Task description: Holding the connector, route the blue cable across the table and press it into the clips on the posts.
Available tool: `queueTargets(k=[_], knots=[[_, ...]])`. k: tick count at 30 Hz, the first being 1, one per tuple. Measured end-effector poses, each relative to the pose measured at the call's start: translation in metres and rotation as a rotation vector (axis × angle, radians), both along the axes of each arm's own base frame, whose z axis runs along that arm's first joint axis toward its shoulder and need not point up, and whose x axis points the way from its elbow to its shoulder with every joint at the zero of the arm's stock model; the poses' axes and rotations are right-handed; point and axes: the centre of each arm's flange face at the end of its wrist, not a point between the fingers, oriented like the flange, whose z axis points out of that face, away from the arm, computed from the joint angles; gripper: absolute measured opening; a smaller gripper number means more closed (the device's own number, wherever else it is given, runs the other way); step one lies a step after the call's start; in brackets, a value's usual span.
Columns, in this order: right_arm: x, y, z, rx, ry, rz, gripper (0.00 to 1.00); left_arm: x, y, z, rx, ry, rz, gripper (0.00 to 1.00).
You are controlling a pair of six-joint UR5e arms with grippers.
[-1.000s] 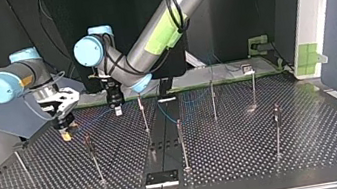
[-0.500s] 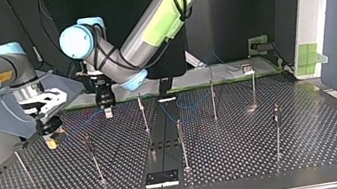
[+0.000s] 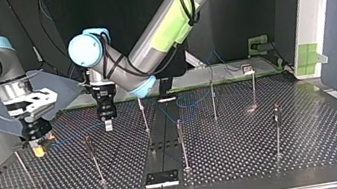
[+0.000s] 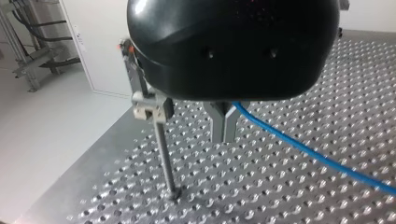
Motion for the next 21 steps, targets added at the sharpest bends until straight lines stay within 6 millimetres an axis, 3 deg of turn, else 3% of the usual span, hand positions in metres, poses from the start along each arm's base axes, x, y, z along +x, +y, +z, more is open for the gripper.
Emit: queueTargets(k=[6,14,21], knots=[[0.002,0.0,-0.001,-0.004,0.006,0.022,0.0,0.02,0.017,0.0,-0.002,0.005,0.017,0.0],[0.006,0.002,-0.002,-0.006,0.014,0.035,0.0,0.008,0.016,-0.003,0.026,0.048,0.027,0.0],[0.006,0.001,-0.003,-0.008,0.02,0.037,0.0,0.005,0.017,0.011,0.02,0.037,0.019,0.0]])
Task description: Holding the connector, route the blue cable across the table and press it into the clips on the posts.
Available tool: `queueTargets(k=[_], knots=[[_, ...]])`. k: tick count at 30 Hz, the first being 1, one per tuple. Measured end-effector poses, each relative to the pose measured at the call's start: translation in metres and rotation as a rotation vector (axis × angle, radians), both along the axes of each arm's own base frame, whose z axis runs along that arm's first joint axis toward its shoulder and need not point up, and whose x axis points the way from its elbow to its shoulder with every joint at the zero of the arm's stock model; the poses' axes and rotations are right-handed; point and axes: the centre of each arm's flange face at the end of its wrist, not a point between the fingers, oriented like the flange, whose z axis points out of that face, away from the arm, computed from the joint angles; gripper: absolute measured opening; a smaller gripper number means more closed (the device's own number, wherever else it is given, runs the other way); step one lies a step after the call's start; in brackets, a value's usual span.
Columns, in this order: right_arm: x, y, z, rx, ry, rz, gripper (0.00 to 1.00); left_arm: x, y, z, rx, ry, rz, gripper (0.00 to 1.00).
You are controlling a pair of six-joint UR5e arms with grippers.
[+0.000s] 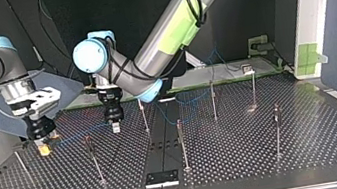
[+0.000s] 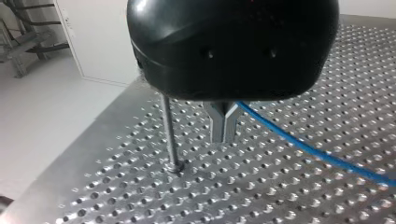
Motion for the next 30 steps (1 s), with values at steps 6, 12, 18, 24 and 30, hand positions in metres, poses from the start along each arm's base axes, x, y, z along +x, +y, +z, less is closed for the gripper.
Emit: queueTargets(k=[6,12,18,24,30], knots=[[0.0,-0.004,-0.007,0.01,0.003,0.002,0.0,0.01,-0.002,0.021,-0.04,-0.056,-0.016,0.0],[0.001,-0.011,-0.019,0.024,0.006,0.007,0.0,0.03,0.009,0.035,-0.044,-0.082,-0.019,0.0],[0.002,-0.014,-0.013,0.009,-0.002,0.017,0.0,0.045,0.021,0.035,-0.036,-0.081,-0.027,0.0],[0.003,-0.017,-0.005,-0.002,-0.01,0.021,0.0,0.052,0.024,0.036,-0.037,-0.09,-0.047,0.0],[0.003,-0.021,-0.008,0.004,-0.018,0.02,0.0,0.061,0.028,0.036,-0.038,-0.105,-0.074,0.0]])
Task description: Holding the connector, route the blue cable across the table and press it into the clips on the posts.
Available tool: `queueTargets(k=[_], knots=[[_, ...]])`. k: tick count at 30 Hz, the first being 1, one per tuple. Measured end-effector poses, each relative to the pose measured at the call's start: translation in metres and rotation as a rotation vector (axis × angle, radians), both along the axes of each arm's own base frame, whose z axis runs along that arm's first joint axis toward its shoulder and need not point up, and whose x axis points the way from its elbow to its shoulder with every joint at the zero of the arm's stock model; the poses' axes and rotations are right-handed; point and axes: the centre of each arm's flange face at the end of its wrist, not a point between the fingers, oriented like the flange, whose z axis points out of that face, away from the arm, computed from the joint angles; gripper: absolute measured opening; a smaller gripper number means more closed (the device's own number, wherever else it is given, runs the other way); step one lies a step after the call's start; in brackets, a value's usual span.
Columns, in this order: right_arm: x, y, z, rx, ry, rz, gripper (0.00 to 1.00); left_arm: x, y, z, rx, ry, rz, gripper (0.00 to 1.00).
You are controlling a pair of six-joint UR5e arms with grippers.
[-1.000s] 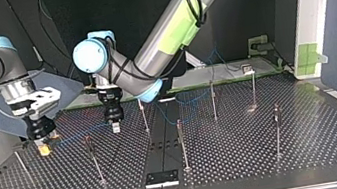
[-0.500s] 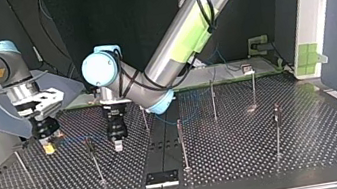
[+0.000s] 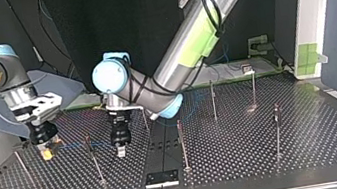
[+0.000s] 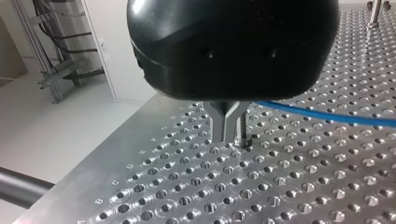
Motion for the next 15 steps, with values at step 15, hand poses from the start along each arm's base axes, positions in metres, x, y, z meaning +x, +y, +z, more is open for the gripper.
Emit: queueTargets(k=[15], knots=[[0.002,-0.013,-0.006,0.009,-0.003,0.001,0.0,0.017,0.016,-0.005,0.025,0.022,-0.043,0.27]])
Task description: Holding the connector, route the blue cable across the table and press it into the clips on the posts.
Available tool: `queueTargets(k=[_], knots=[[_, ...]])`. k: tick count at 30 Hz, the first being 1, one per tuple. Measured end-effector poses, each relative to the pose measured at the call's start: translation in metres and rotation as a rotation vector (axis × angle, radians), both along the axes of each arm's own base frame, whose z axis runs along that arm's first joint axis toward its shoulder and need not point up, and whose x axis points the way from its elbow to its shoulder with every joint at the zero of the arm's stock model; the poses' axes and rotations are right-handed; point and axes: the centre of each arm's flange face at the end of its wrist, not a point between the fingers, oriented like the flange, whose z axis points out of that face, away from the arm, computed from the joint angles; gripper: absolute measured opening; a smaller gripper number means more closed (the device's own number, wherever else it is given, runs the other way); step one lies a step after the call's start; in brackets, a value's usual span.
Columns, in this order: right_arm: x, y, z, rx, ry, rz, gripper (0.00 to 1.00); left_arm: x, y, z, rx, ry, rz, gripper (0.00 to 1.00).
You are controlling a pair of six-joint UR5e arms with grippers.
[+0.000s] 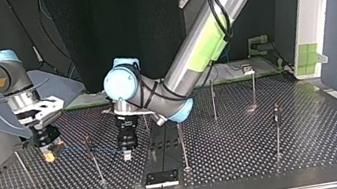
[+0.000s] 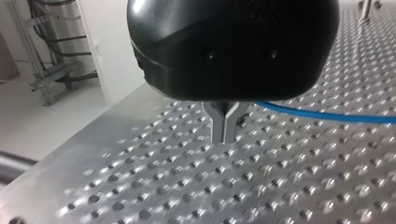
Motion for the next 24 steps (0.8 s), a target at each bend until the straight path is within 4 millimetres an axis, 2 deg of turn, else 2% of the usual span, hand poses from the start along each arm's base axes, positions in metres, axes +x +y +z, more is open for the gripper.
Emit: queueTargets(k=[2,3,5,15,24], knots=[[0.0,0.0,0.001,-0.001,0.0,0.0,0.0,-0.003,-0.002,-0.002,0.01,0.011,-0.009,0.53],[0.0,0.0,0.001,-0.001,0.0,0.0,0.0,-0.004,-0.003,-0.003,0.015,0.016,-0.012,0.53],[0.0,0.0,0.001,-0.001,-0.001,0.0,0.0,-0.007,-0.004,-0.004,0.024,0.029,-0.017,0.98],[0.0,0.0,0.0,0.002,0.0,0.0,0.0,-0.018,-0.001,-0.005,0.058,0.087,-0.003,0.98],[0.001,0.001,-0.001,0.008,0.001,0.001,0.0,-0.049,-0.002,0.011,0.078,0.1,-0.063,0.98]])
